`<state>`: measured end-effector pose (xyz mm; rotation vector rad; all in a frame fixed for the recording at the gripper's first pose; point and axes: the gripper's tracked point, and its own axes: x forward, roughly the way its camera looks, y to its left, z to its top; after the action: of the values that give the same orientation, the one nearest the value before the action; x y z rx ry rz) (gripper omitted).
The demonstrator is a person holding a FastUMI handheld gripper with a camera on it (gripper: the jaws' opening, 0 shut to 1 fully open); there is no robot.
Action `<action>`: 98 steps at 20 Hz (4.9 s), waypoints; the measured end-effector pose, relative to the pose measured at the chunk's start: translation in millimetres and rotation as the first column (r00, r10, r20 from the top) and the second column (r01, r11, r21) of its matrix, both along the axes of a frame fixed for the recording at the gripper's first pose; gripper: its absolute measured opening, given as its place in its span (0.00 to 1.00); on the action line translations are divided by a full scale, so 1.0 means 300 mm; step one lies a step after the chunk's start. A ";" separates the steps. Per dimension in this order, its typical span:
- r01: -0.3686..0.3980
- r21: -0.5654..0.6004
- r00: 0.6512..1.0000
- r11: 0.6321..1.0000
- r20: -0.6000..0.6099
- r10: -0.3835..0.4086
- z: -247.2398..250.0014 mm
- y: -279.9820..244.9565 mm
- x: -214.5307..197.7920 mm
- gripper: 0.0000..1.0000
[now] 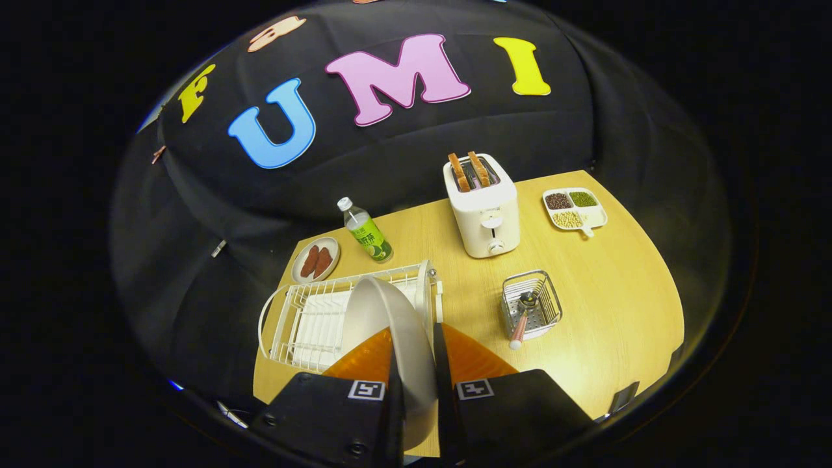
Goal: Take the plate from the dish rack, then take the spoon from the basket and place it into the plate.
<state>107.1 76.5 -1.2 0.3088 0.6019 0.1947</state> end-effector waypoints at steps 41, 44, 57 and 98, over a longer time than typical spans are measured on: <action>-0.346 -0.154 0.935 0.926 0.028 0.354 -0.520 -0.352 -0.068 0.84; -0.345 -0.265 0.897 0.900 0.189 0.399 -0.392 -0.323 -0.041 0.99; -0.338 -0.381 0.857 0.861 0.253 0.448 -0.403 -0.201 0.231 0.85; -0.147 -0.145 0.934 0.979 0.306 0.185 0.010 -0.331 0.111 0.18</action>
<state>140.5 -22.7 1.9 0.1051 0.3165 0.3628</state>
